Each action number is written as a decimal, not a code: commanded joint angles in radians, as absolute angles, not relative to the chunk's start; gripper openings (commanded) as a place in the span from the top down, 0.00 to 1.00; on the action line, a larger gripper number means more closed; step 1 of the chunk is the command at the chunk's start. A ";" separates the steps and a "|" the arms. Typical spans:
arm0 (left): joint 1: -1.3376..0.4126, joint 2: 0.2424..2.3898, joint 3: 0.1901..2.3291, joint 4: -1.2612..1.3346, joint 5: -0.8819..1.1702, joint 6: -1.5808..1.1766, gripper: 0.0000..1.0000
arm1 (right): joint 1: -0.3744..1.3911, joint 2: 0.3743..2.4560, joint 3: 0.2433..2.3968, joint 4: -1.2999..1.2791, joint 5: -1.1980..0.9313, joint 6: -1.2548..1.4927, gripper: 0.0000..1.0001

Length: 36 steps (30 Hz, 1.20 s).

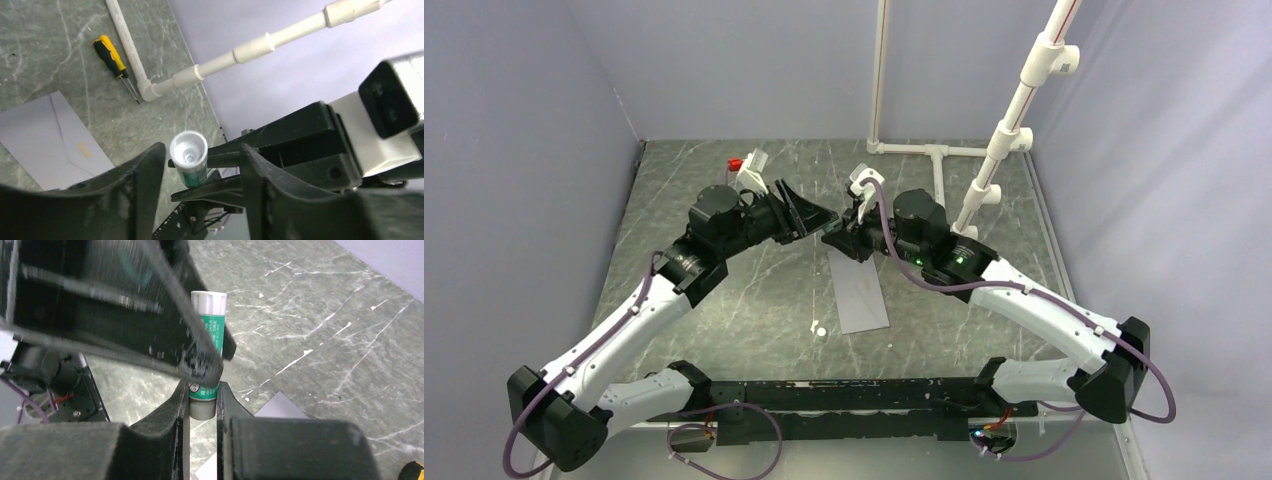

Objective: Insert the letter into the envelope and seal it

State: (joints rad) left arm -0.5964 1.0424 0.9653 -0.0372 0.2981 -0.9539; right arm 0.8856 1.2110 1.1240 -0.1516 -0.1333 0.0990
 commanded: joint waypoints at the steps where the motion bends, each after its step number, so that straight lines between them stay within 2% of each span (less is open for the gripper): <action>1: -0.528 1.021 1.046 -0.125 0.425 -0.920 0.35 | 0.882 1.149 1.118 -0.160 -0.255 -0.068 1.00; 13: -0.462 1.116 1.163 -0.326 0.924 -0.776 0.35 | 0.879 1.177 1.157 -0.302 -0.328 -0.221 1.00; 18: -0.462 1.122 1.178 -0.434 0.950 -0.681 0.38 | 0.879 1.180 1.150 -0.284 -0.327 -0.211 1.00; 25: -0.462 1.117 1.166 -0.424 0.982 -0.665 0.60 | 0.879 1.182 1.156 -0.307 -0.374 -0.229 1.00; 36: -0.462 1.147 1.097 -0.356 1.016 -0.710 0.67 | 0.873 1.201 1.174 -0.338 -0.419 -0.239 1.00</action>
